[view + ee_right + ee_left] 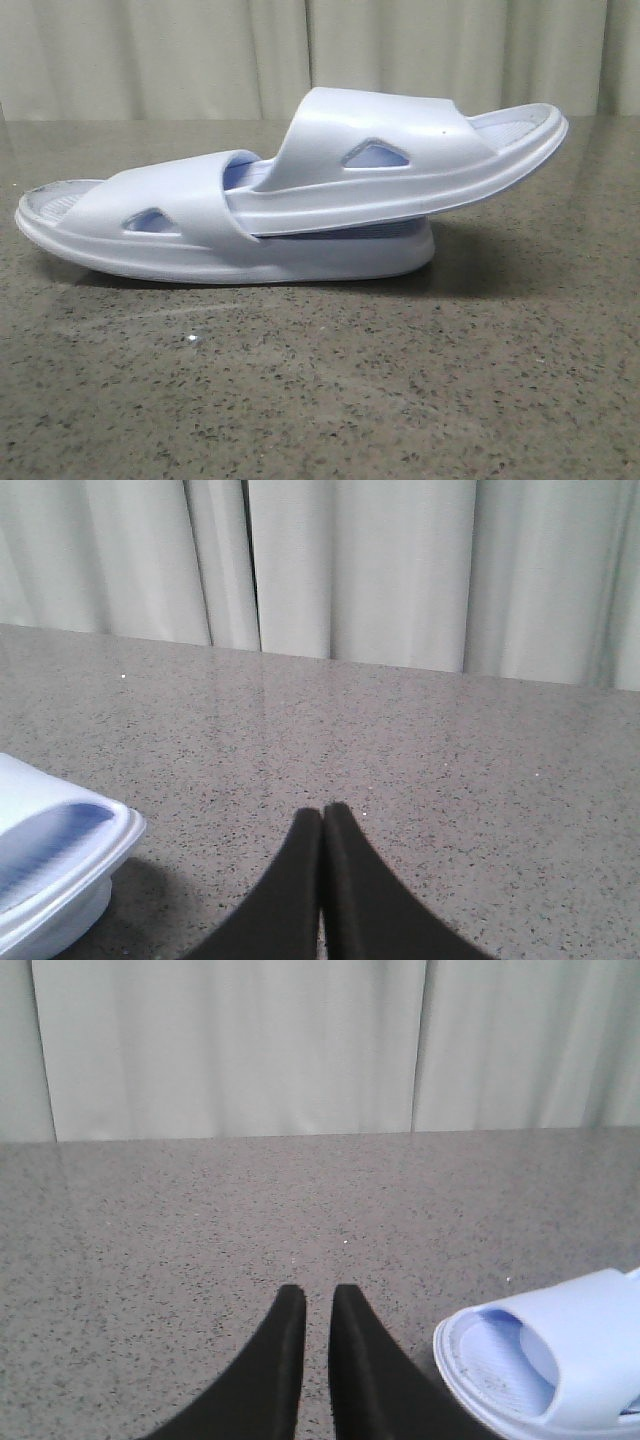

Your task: Insert blue slippers together front up

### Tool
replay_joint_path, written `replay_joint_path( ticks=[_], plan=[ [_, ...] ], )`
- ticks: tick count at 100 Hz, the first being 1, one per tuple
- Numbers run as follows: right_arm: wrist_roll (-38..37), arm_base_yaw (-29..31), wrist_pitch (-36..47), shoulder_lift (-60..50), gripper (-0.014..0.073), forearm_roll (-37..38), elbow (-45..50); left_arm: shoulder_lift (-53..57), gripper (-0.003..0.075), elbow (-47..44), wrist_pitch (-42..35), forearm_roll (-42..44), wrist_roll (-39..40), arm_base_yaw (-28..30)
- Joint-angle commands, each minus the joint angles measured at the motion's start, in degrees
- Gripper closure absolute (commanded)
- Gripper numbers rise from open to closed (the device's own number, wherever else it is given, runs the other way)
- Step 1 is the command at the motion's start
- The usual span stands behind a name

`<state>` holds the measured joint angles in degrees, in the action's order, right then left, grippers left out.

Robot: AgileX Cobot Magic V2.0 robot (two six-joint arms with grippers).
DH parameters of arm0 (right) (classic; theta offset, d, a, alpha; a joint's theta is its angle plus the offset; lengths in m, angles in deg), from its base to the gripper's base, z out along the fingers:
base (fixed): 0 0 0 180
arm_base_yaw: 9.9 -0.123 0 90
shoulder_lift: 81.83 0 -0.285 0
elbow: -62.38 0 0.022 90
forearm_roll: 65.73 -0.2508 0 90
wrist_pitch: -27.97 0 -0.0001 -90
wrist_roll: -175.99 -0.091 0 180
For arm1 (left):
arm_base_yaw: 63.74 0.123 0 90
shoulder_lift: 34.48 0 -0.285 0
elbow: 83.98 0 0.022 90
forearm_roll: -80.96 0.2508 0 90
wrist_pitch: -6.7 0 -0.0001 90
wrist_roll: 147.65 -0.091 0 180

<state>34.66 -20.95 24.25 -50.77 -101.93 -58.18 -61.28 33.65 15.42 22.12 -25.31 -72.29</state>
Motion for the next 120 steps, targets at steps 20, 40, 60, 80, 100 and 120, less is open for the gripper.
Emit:
replay_joint_path(
  ticks=[20, 40, 60, 80, 100, 120],
  plan=[
    [0.8, -0.1, 3.3, 0.1, 0.0701, 0.3, -1.6, 7.3, 0.0704, -2.1, -1.3, 39.7, 37.4, -0.4],
    [0.8, -0.1, 3.3, 0.1, 0.0701, 0.3, -1.6, 13.1, 0.0704, -7.0, -1.3, 54.4, 54.2, -0.4],
    [0.8, -0.1, 3.3, 0.1, 0.0701, 0.3, -1.6, 17.2, 0.0704, -11.4, -1.3, 57.8, 54.8, -0.4],
    [0.8, -0.1, 3.3, 0.1, 0.0701, 0.3, -1.6, 20.9, 0.0704, -14.2, -1.3, 58.8, 55.0, -0.4],
    [0.8, -0.1, 3.2, 0.1, 0.0701, 0.3, -1.6, 21.0, 0.0704, -15.5, -3.0, 59.7, 55.0, -0.4],
    [0.8, -0.1, 3.2, 0.1, 0.0701, 0.3, -1.6, 21.0, 0.0704, -15.5, -3.1, 60.1, 55.0, -0.4]
  ],
)
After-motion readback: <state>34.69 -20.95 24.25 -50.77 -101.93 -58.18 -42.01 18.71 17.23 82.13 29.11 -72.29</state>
